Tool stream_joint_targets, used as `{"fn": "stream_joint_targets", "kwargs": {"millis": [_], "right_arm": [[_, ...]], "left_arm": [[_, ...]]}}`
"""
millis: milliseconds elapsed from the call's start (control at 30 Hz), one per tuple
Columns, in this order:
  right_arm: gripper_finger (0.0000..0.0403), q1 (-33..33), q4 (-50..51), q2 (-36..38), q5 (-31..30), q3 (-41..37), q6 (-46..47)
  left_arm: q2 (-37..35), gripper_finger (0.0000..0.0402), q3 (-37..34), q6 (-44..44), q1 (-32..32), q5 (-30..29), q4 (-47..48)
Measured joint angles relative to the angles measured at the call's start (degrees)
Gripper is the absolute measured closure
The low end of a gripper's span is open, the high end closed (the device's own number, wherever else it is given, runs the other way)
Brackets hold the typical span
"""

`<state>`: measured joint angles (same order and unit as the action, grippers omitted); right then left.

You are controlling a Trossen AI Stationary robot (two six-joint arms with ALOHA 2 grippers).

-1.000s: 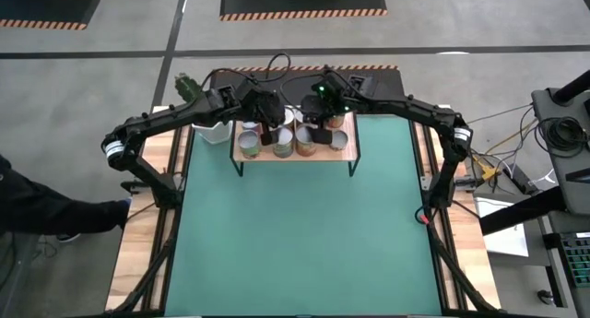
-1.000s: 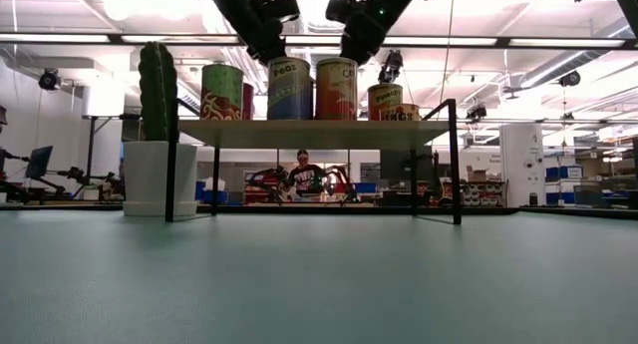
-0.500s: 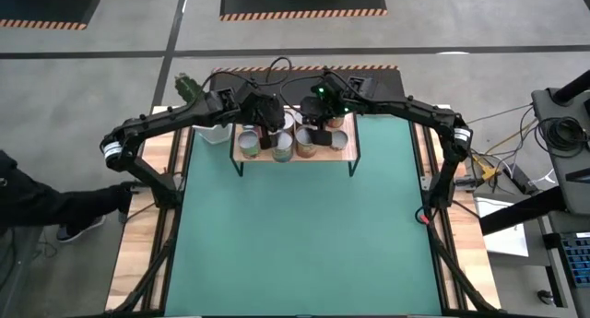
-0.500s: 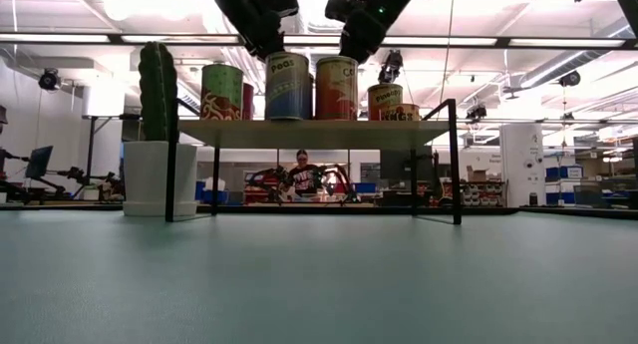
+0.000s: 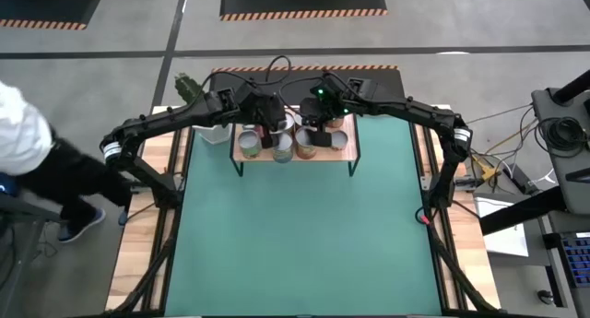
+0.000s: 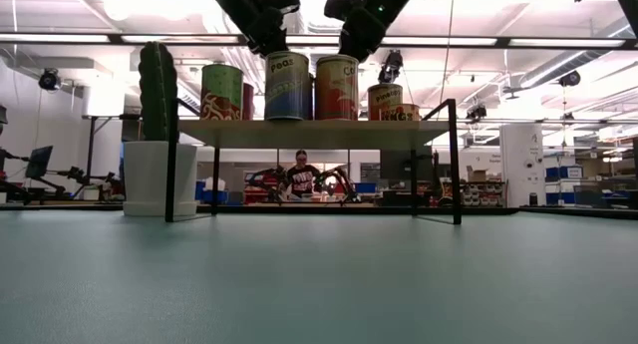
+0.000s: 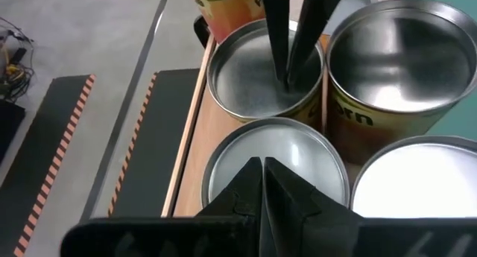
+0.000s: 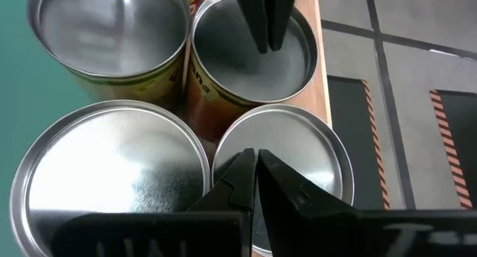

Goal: Pick and place cans onto a shelf
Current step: Adjust the canned goods on the shelf

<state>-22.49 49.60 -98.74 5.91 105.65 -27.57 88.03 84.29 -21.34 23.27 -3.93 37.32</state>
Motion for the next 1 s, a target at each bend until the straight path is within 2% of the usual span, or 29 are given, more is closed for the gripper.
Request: {"fn": "stream_joint_targets", "kwargs": {"millis": [300, 400, 533, 700, 867, 1000], "right_arm": [[0.0394, 0.27, 0.26, 1.93, -2.48, -0.17, 0.71], [0.0394, 0.83, 0.2, 3.75, -2.46, -0.16, 1.26], [0.0394, 2.59, 0.29, 5.76, -2.4, -0.31, 1.71], [0.0394, 6.17, 2.13, 8.69, -2.36, -0.75, 3.36], [0.0394, 10.42, 2.61, 11.06, -2.29, -4.22, 5.49], [0.0394, 13.22, 1.36, 12.74, -2.31, -8.71, 7.91]], "left_arm": [[-3.99, 0.0402, 1.77, -0.42, -0.84, -0.01, 1.46], [-6.55, 0.0402, 1.07, -0.39, -2.67, 1.96, 1.71], [-10.2, 0.0402, -2.19, -0.37, -6.97, 5.33, 1.11], [-13.64, 0.0402, -9.58, 0.26, -14.15, 5.34, -2.84], [-15.02, 0.0402, -15.84, 0.2, -19.49, -0.06, -5.62], [-14.95, 0.0402, -18.88, 0.05, -21.03, -4.02, -6.24]]}}
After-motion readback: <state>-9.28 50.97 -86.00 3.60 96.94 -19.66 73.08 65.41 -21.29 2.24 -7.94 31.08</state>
